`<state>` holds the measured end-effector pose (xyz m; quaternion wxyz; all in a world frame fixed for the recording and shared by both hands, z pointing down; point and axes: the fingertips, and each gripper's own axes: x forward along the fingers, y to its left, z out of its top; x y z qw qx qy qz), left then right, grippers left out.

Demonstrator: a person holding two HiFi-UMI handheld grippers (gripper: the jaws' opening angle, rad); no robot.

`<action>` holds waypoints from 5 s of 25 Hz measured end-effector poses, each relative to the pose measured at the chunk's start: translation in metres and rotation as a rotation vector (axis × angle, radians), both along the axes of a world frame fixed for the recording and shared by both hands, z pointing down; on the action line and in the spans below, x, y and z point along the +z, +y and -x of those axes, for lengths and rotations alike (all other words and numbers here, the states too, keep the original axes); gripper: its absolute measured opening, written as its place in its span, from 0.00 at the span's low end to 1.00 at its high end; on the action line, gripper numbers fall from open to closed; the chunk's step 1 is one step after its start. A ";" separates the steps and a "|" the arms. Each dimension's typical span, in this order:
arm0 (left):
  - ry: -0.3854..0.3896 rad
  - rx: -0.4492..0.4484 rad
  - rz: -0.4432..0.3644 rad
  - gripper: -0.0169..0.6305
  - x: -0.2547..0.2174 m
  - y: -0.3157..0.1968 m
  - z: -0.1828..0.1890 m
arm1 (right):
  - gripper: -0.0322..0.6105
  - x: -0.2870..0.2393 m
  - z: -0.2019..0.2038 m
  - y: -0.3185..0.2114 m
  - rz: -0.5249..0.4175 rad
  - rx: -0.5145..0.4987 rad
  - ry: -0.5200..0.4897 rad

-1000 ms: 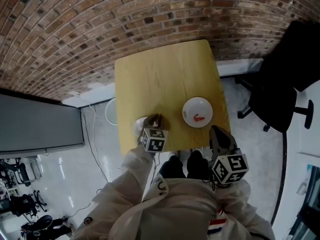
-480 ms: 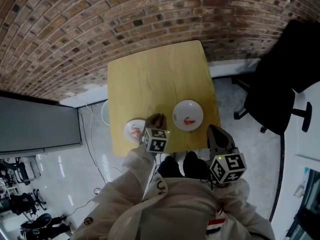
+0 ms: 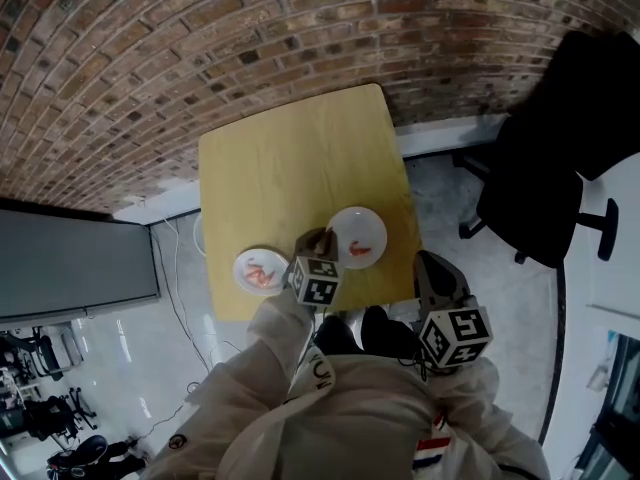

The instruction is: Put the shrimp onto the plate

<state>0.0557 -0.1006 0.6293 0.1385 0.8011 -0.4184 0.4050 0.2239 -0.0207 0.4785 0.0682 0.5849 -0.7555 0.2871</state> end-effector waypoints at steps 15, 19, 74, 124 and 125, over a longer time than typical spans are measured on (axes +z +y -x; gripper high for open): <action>0.004 0.069 0.028 0.12 0.018 -0.012 -0.070 | 0.09 0.010 -0.062 0.000 0.031 0.076 0.005; 0.003 0.083 0.039 0.12 0.026 -0.014 -0.081 | 0.09 0.014 -0.077 0.004 0.044 0.109 0.012; 0.126 0.000 -0.022 0.12 0.001 -0.005 -0.048 | 0.09 0.008 -0.035 0.013 0.045 0.076 0.042; 0.134 -0.270 -0.089 0.04 -0.058 0.085 0.293 | 0.09 -0.022 0.273 0.019 -0.018 -0.151 0.060; 0.133 -0.268 -0.087 0.04 -0.057 0.084 0.291 | 0.09 -0.021 0.271 0.017 -0.015 -0.152 0.059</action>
